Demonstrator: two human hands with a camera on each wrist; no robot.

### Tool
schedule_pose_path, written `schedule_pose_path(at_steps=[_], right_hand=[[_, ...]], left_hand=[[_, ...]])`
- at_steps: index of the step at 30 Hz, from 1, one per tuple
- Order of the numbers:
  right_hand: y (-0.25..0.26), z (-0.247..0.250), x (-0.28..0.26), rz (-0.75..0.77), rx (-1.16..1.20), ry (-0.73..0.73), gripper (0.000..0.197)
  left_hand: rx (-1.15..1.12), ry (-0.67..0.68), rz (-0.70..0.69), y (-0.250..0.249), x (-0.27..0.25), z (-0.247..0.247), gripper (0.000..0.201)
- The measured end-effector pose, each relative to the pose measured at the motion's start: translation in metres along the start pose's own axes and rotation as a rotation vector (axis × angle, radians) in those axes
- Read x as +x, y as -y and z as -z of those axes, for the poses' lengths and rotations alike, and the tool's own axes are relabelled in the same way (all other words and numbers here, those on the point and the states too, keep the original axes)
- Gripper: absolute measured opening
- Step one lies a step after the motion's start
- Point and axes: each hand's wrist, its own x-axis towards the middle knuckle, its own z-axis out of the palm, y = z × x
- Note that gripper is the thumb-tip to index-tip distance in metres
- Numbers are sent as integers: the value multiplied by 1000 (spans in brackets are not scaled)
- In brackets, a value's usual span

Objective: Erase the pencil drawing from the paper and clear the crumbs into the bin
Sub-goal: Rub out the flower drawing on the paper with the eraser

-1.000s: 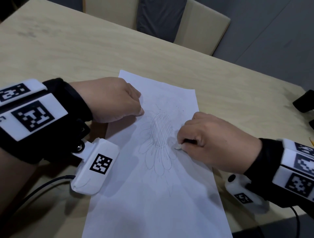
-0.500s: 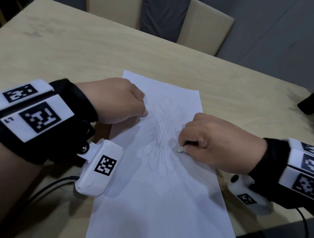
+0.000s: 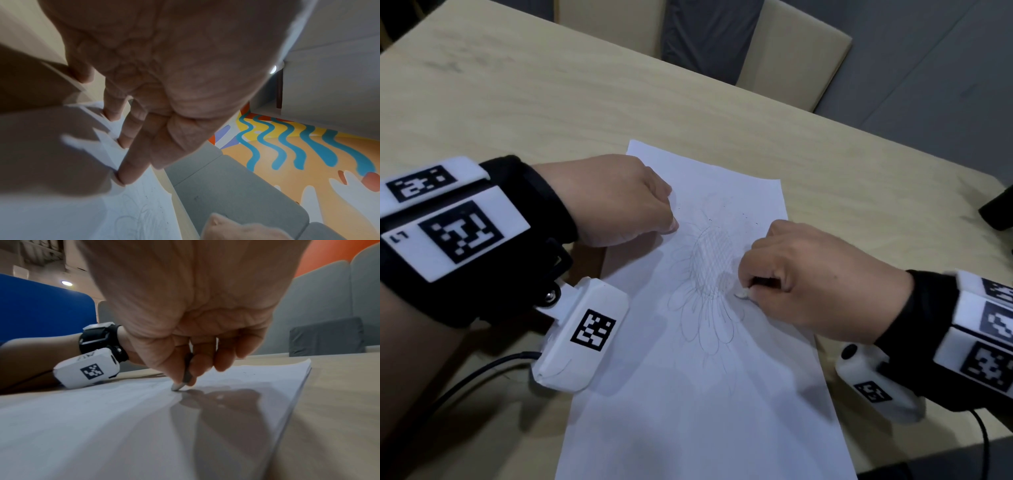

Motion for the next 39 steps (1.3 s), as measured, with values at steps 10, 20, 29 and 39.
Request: schedule_pose_path(at_steps=[10, 20, 29, 39], right_hand=[[0, 0, -2, -8, 0, 9, 14], [4, -2, 0, -30, 26, -35, 15], [6, -3, -13, 26, 26, 8, 13], [4, -3, -13, -7, 14, -18, 13]], left_hand=[[-2, 6, -10, -1, -2, 2, 30], [10, 7, -22, -1, -1, 3, 39], [28, 16, -26, 1, 0, 2, 36], [33, 32, -36, -2, -2, 2, 36]])
